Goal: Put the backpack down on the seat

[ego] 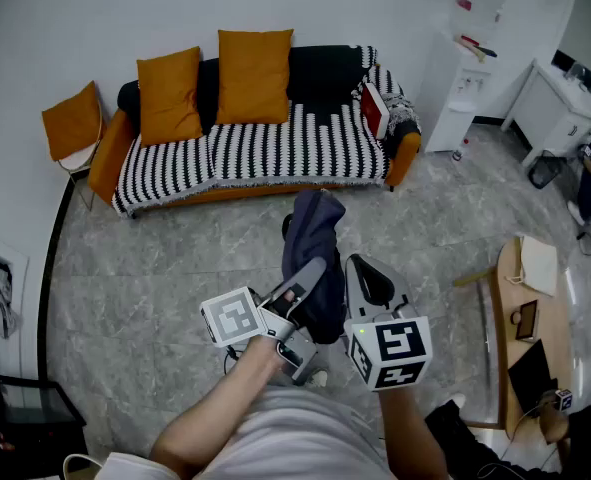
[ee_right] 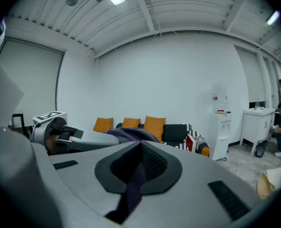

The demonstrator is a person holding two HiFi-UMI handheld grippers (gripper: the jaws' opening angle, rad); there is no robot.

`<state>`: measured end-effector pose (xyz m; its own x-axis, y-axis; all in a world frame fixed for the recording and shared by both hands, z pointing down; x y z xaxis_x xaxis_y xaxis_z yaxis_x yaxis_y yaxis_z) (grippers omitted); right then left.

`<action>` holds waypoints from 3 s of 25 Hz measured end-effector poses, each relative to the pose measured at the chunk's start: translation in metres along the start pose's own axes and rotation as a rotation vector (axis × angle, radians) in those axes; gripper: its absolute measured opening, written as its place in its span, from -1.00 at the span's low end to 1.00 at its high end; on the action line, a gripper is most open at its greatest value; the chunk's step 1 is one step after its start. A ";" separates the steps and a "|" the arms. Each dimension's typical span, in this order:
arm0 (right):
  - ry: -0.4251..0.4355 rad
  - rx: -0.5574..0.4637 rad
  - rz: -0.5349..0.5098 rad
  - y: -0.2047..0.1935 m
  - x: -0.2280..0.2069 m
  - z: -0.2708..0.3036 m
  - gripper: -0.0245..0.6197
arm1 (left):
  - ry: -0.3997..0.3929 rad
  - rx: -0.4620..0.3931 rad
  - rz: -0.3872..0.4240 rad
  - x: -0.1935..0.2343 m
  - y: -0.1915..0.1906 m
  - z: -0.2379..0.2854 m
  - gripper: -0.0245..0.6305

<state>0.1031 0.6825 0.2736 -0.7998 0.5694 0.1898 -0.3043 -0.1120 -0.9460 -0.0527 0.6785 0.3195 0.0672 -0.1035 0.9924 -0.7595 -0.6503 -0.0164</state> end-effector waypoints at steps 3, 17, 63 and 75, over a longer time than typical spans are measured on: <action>0.005 -0.002 -0.002 -0.001 0.003 -0.003 -0.92 | -0.005 -0.001 0.001 -0.001 -0.002 0.001 -0.84; -0.001 -0.010 0.021 -0.009 -0.018 0.012 -0.92 | -0.001 -0.003 -0.010 0.003 0.013 0.027 -0.84; -0.098 0.077 0.061 0.046 -0.111 0.343 -0.91 | 0.010 0.157 -0.109 0.051 0.326 0.213 -0.84; 0.025 0.059 0.069 0.029 -0.209 0.423 -0.91 | 0.047 0.061 -0.116 0.077 0.354 0.313 -0.84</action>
<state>0.0425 0.2159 0.3173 -0.8070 0.5787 0.1179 -0.2797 -0.1988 -0.9393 -0.1142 0.2050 0.3523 0.1203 0.0093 0.9927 -0.7080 -0.7002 0.0923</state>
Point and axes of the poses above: the fingertips, and each gripper's own axes: z forward along the fingers, x to its left, y out of its top, the point moved 9 cm from there along -z, backward along the fingers, and after that the axes turned 14 degrees about -z, right-handed, at the moved point
